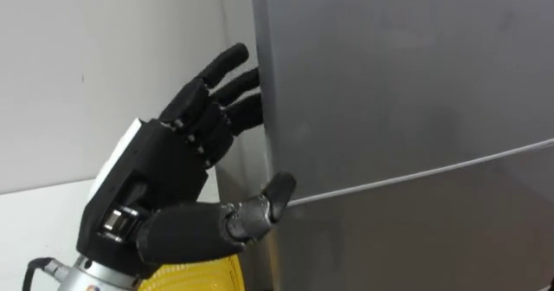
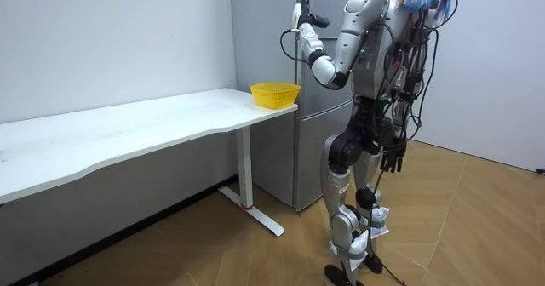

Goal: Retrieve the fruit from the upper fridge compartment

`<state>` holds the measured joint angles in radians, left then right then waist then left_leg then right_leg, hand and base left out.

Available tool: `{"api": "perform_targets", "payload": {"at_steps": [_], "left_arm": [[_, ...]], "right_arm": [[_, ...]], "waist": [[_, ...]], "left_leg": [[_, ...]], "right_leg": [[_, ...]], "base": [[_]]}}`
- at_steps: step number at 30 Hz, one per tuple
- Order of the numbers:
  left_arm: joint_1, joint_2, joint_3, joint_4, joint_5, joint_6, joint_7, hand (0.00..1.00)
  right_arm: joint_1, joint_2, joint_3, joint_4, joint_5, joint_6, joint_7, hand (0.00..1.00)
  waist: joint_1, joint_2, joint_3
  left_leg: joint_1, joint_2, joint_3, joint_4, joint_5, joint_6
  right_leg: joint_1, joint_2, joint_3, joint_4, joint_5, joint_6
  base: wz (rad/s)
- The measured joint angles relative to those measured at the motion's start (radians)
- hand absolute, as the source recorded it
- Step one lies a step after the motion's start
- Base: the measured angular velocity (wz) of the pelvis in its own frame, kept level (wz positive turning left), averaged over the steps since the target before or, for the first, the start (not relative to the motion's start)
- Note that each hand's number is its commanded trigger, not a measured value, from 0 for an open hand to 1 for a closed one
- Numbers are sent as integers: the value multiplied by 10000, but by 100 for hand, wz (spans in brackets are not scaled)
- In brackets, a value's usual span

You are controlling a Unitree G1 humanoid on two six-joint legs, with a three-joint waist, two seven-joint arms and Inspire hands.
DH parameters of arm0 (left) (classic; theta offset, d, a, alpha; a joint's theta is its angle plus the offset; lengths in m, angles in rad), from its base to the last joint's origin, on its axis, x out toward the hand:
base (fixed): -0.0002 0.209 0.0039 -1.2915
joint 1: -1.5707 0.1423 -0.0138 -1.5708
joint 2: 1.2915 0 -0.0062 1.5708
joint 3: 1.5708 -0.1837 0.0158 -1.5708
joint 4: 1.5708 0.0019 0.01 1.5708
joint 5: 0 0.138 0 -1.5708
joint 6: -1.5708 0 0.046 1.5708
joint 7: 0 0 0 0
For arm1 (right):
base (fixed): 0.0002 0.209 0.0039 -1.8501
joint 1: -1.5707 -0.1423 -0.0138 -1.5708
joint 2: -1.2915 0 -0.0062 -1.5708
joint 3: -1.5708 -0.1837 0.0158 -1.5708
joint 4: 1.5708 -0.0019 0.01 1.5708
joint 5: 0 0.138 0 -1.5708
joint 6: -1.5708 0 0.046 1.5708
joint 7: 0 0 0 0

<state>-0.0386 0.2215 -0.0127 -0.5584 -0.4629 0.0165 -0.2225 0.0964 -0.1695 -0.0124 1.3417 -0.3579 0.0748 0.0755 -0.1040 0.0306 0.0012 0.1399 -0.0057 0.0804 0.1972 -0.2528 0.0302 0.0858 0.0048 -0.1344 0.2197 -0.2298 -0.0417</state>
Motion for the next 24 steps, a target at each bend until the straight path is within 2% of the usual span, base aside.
{"api": "perform_targets", "payload": {"at_steps": [3,4,5,6,8,24], "left_arm": [[0,1,-176,0,0,0,-59,84],[0,2,-206,0,-1,0,-68,82],[0,4,-292,0,0,0,-75,74],[0,4,-354,0,0,0,-106,42],[0,5,-392,0,0,0,-143,0],[0,66,-408,-2,-1,0,-290,0]], "right_arm": [[2,0,4,1,1,1,-5,0],[3,0,4,1,2,1,-4,0],[7,0,4,1,1,1,-6,0],[6,0,4,1,1,1,-6,0],[10,-1,5,3,1,1,-6,0],[20,2,4,-7,-44,9,3,0]], "waist": [[-5,7,-3],[-7,7,-3],[-11,7,-3],[-14,7,-3],[-15,8,-2],[-38,30,0]], "left_leg": [[-10,-1,2,1,0,0],[-16,0,2,1,0,0],[-25,2,5,2,0,0],[-38,3,5,5,0,0],[-43,4,5,5,0,0],[-56,3,14,7,0,0]], "right_leg": [[1,2,7,4,2,4],[0,3,5,2,3,4],[-4,6,3,-1,3,3],[-13,7,2,-3,2,3],[-18,8,2,-5,3,3],[-28,8,6,-5,2,3]], "base": [[0],[0],[0],[0],[0],[0]]}}
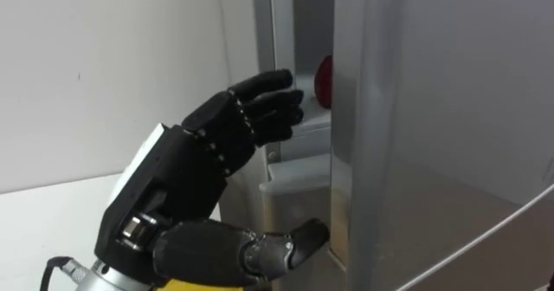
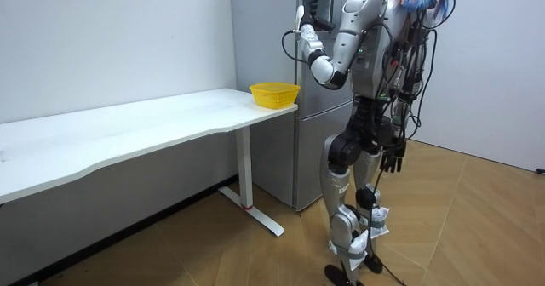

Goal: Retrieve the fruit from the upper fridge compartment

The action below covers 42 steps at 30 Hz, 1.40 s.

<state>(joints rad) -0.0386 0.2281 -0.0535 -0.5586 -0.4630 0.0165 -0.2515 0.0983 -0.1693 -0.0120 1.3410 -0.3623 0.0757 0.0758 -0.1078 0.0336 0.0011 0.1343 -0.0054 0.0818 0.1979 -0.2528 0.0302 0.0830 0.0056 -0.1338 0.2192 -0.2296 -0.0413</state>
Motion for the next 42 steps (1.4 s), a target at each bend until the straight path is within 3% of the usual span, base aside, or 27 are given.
{"api": "perform_targets", "payload": {"at_steps": [20,25,31,36,40,42], "left_arm": [[-1,-1,-90,-72,-44,1,-292,0],[-55,-51,-228,-46,-78,4,-691,0],[-364,-36,-1228,-17,-142,38,-1049,0],[-1332,113,-2153,113,-206,48,-1557,0],[-1767,162,-2837,307,-459,49,-1769,0],[-2059,156,-3202,534,-453,73,-1990,0]], "right_arm": [[7,-3,7,2,16,16,119,0],[-63,-24,-4,-20,19,12,149,0],[-46,-29,11,-13,175,22,90,0],[-71,-101,139,-16,324,-93,107,0],[-74,-296,308,-37,474,-196,138,0],[-71,-347,287,-63,624,-211,128,0]], "waist": [[-48,35,-9],[-330,15,1],[-705,-18,23],[-1207,92,40],[-1497,195,57],[-1679,278,71]], "left_leg": [[178,24,326,-28,0,0],[191,65,664,-18,-1,0],[125,78,841,-22,-2,-1],[118,131,1121,-28,-1,-1],[124,149,1372,-27,-2,-1],[89,172,1671,-27,-2,-1]], "right_leg": [[30,51,332,-3,7,6],[-25,75,507,15,26,13],[-180,88,650,29,80,29],[-171,157,898,-143,216,32],[-181,172,1052,-172,244,35],[-340,198,1201,-137,272,36]], "base": [[-5],[-11],[-10],[-13],[-18],[-17]]}}
